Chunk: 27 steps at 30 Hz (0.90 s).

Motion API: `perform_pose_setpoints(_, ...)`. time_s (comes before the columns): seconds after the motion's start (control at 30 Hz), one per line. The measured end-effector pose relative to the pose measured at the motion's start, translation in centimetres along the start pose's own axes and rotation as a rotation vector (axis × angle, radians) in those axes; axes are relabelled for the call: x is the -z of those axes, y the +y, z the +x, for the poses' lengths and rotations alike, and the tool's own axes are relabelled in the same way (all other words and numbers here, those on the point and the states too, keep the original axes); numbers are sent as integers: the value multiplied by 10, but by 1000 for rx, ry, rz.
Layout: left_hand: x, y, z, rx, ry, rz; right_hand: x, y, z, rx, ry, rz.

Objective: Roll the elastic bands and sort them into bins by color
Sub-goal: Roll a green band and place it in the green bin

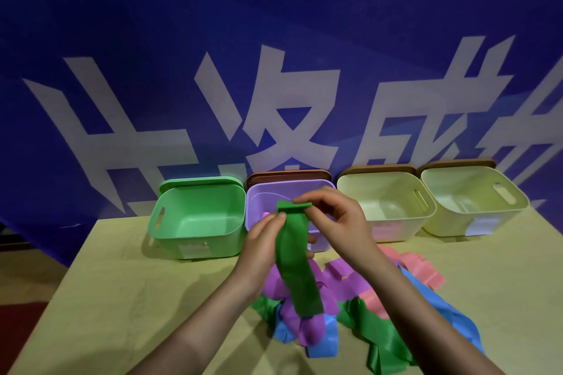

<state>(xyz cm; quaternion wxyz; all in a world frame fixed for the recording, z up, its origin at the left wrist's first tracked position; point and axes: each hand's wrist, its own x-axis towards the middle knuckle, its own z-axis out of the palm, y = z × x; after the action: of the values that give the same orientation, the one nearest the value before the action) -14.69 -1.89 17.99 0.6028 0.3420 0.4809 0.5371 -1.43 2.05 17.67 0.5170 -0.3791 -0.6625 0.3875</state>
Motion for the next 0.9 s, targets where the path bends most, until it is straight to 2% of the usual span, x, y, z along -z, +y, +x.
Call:
perform_pose_setpoints(0.17, 3, 1, -1, 2, -52, -55, 12, 4, -1, 140, -111, -166)
perform_pose_setpoints(0.37, 4, 2, 0, 17, -113, -48, 16, 4, 1, 214, -146, -266)
perform_pose_setpoints(0.53, 2, 0, 0, -53, -26, 26, 14, 2, 1, 217, -153, -258)
perform_pose_setpoints(0.6, 3, -2, 1, -71, 9, 52, 13, -1, -1, 159, -175, -191)
perform_pose_setpoints(0.73, 4, -3, 0, -115, 17, 117, 10, -6, -5, -113, -134, 56)
perform_pose_setpoints(0.8, 4, -4, 1, -150, 24, 163, 5, -5, -5, -205, -141, 96)
perform_pose_setpoints(0.9, 7, -8, 6, -235, 23, 276, 2, -1, -4, -235, -129, 62)
